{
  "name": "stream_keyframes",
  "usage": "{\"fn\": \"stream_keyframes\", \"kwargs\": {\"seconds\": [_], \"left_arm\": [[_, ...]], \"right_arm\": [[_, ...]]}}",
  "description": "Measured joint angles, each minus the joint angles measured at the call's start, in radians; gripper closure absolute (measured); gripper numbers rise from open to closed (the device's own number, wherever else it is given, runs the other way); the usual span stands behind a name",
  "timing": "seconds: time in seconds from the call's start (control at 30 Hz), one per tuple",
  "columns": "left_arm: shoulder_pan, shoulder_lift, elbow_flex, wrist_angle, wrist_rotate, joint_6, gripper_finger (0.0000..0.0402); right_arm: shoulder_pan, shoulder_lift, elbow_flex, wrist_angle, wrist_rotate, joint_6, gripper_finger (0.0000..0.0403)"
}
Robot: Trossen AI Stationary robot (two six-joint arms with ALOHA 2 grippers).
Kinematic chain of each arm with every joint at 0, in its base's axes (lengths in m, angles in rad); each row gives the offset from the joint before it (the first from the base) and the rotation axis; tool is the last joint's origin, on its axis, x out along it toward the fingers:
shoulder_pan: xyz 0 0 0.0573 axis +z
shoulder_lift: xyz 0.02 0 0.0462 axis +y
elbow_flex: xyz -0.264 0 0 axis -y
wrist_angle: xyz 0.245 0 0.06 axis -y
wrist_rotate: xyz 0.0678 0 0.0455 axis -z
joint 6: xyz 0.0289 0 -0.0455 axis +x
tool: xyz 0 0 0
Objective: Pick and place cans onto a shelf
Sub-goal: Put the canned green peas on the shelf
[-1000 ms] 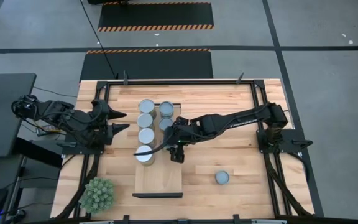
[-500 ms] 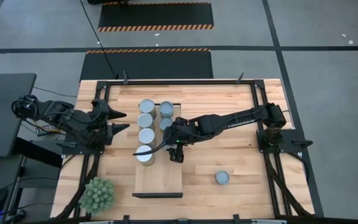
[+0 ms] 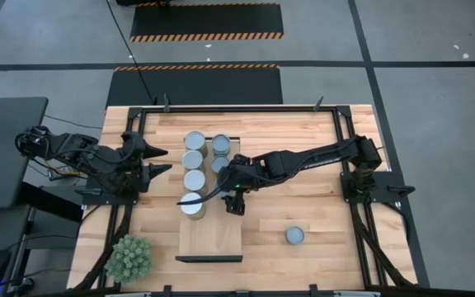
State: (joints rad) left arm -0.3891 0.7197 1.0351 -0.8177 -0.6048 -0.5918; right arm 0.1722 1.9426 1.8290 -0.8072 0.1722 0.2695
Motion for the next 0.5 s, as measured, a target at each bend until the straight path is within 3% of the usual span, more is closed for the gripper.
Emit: {"fn": "stream_keyframes", "kwargs": {"seconds": [0.5], "left_arm": [[0.0, 0.0, 0.0, -0.001, 0.0, 0.0, 0.0147]], "right_arm": [[0.003, -0.04, 0.0, 0.017, 0.036, -0.015, 0.0071]]}}
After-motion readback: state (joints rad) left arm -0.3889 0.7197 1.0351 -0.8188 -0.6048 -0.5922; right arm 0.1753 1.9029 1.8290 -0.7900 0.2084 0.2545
